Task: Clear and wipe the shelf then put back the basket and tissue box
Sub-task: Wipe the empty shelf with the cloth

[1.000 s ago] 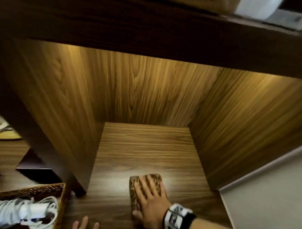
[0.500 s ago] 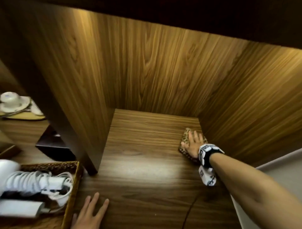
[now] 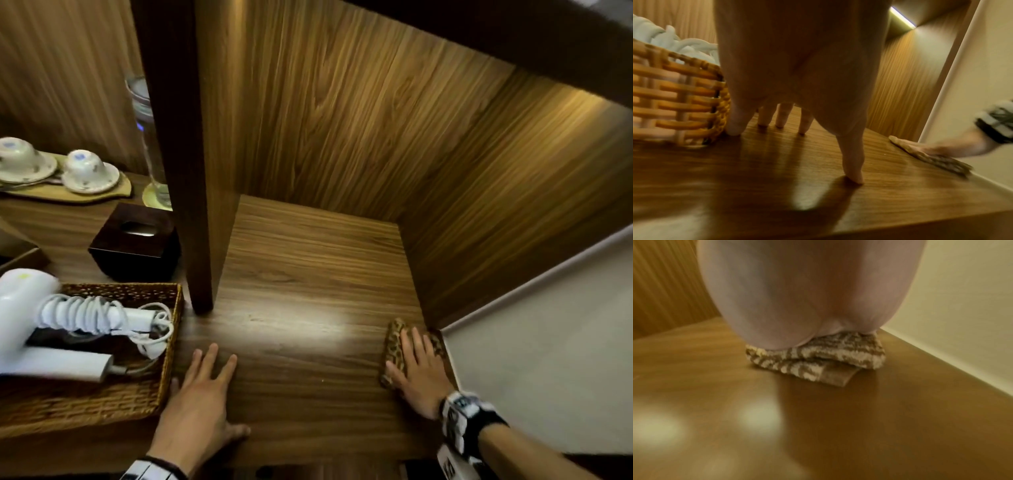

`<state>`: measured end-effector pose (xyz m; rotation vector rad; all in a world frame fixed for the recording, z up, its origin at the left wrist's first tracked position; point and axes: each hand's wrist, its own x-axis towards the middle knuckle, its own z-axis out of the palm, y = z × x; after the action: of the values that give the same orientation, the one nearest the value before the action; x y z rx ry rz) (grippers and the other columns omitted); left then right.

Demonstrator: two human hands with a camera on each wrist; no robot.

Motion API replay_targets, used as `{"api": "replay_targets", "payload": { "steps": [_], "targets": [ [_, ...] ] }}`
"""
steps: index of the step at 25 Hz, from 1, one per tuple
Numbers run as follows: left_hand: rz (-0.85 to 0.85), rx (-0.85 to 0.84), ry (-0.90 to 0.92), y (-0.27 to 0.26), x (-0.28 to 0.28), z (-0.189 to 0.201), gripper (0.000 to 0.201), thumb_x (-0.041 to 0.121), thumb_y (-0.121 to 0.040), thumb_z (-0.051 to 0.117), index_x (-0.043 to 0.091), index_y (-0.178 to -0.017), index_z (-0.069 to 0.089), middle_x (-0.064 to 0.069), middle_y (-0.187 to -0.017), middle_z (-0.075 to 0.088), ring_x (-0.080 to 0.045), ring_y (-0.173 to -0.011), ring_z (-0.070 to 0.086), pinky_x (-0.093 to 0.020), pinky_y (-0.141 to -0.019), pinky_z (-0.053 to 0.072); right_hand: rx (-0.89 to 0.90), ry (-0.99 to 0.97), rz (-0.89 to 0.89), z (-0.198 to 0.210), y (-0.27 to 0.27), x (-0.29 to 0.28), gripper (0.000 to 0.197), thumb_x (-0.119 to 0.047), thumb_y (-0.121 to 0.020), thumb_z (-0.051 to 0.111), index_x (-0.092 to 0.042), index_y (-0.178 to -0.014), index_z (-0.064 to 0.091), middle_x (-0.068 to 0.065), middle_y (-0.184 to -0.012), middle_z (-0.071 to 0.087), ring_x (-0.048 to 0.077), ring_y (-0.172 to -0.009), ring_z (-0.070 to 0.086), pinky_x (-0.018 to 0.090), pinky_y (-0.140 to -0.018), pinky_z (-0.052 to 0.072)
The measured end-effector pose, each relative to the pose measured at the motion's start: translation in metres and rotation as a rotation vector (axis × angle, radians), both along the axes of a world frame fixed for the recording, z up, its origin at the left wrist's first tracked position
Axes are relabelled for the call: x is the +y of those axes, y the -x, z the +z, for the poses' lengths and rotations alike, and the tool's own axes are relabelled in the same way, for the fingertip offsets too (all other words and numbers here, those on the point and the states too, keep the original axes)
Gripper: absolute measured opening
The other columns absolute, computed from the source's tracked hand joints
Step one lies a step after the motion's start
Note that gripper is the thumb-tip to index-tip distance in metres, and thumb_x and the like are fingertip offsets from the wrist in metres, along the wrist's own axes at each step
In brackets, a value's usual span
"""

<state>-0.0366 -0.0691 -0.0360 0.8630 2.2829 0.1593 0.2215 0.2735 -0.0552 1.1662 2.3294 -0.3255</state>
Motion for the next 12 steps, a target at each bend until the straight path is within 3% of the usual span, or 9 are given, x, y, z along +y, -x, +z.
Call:
{"api": "replay_targets", "payload": {
  "steps": [1, 3, 5, 10, 12],
  "targets": [
    [0.003, 0.016, -0.008, -0.001, 0.001, 0.001, 0.127, 0.070, -0.070, 0.077, 0.039, -0.163, -0.003, 0.006, -0.171, -0.024, -0.021, -0.159, -0.018, -0.053, -0.128, 0.012, -0.014, 0.007, -0.005, 0.001, -0.025, -0.018, 0.106, -0.088, -0.084, -0.008, -0.023, -0.168, -0.018, 0.001, -0.174, -0.029, 0.028, -0.164, -0.020, 0.052, -0.135, 0.001],
    [0.014, 0.026, -0.012, -0.002, 0.001, 0.000, 0.128, 0.069, -0.069, 0.078, 0.038, -0.163, -0.002, 0.004, -0.171, -0.023, -0.022, -0.159, -0.018, -0.054, -0.128, 0.013, -0.036, -0.001, -0.044, 0.005, -0.060, -0.041, 0.128, -0.095, -0.060, -0.028, -0.022, -0.165, -0.025, -0.004, -0.168, -0.036, 0.023, -0.163, -0.023, 0.047, -0.135, -0.002],
    [0.011, 0.031, -0.007, -0.003, 0.000, 0.000, 0.128, 0.070, -0.069, 0.077, 0.037, -0.164, -0.002, 0.003, -0.171, -0.022, -0.024, -0.159, -0.017, -0.054, -0.128, 0.014, -0.016, -0.055, -0.109, 0.004, -0.077, -0.046, 0.139, -0.095, -0.048, -0.038, -0.023, -0.166, -0.023, 0.000, -0.172, -0.033, 0.022, -0.163, -0.022, 0.045, -0.136, -0.002],
    [-0.030, 0.070, -0.014, -0.005, -0.002, 0.001, 0.126, 0.074, -0.071, 0.072, 0.034, -0.164, -0.002, 0.001, -0.172, -0.021, -0.026, -0.159, -0.015, -0.054, -0.128, 0.015, 0.088, -0.169, -0.141, -0.005, -0.056, -0.023, 0.130, -0.089, -0.061, -0.038, -0.022, -0.169, -0.012, 0.004, -0.178, -0.018, 0.021, -0.165, -0.016, 0.041, -0.136, -0.002],
    [-0.042, 0.081, -0.025, -0.005, -0.004, 0.002, 0.126, 0.075, -0.071, 0.070, 0.034, -0.164, -0.003, 0.000, -0.171, -0.022, -0.026, -0.159, -0.016, -0.054, -0.127, 0.015, 0.124, -0.167, -0.185, -0.008, -0.037, -0.008, 0.106, -0.085, -0.083, -0.017, -0.025, -0.169, -0.012, 0.003, -0.178, -0.018, 0.021, -0.165, -0.016, 0.043, -0.136, -0.001]
  ]
}}
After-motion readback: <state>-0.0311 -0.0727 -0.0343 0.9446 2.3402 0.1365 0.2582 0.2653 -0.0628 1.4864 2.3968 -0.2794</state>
